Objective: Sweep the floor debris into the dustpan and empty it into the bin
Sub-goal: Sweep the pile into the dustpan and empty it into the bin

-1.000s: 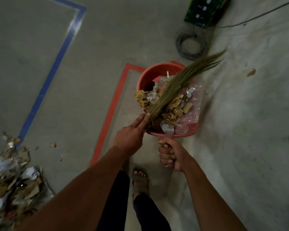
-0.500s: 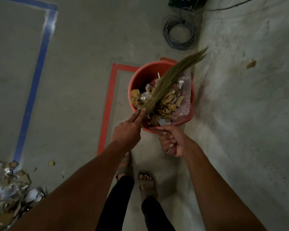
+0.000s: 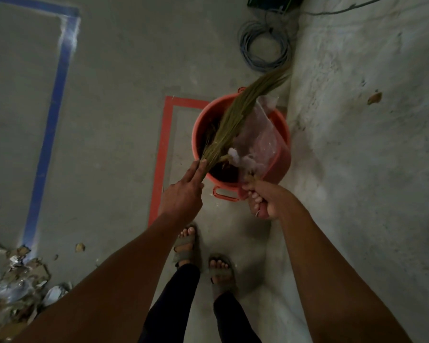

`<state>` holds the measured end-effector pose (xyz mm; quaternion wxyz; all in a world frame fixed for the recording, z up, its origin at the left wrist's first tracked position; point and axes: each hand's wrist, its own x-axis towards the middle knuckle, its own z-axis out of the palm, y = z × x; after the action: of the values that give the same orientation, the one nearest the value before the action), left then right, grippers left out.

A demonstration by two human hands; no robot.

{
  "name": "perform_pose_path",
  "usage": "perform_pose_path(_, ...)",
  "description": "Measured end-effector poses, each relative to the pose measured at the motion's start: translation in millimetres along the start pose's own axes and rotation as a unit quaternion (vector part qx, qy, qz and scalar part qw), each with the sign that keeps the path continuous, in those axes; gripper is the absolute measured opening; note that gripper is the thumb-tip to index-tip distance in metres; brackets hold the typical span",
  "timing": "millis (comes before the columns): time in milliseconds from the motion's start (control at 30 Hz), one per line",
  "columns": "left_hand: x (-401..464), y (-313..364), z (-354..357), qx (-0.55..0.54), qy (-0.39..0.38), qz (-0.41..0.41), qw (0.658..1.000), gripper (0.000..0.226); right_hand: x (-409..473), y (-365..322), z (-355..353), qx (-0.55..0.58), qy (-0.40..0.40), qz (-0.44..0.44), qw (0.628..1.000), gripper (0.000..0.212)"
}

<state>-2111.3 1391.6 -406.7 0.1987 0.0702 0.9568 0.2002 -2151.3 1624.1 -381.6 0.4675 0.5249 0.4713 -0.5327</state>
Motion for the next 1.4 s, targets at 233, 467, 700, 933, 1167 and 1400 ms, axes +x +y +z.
perform_pose_path(233,-2.2,-10.3,-12.4,0.043,0.007,0.0,0.999,0.073,-3.8,14.0,-1.9,-0.158,0.137,-0.039,0.977,0.025)
perform_pose_path(467,-0.5,-13.5,-26.3,0.015,0.061,-0.022,0.998,0.072,-5.3,14.8,-9.8,-0.171,0.129,-0.038,0.976,0.032)
perform_pose_path(700,4.1,6.4,-22.4,0.022,0.055,0.016,0.998,0.071,-7.5,12.5,-12.2,-0.025,0.081,-0.086,0.993,0.026)
perform_pose_path(933,2.7,15.5,-13.4,0.011,0.046,-0.024,0.999,0.071,-7.5,8.6,-14.6,0.081,-0.092,-0.068,0.99,0.036)
perform_pose_path(1167,16.8,-12.9,-21.4,-0.055,0.135,-0.121,0.982,0.061,30.4,-17.6,4.6,0.202,-0.341,0.027,0.917,0.033)
perform_pose_path(1400,49.5,-78.2,19.1,-0.059,0.141,-0.183,0.971,0.061,120.1,-66.7,28.3,0.317,-0.312,0.049,0.894,0.044)
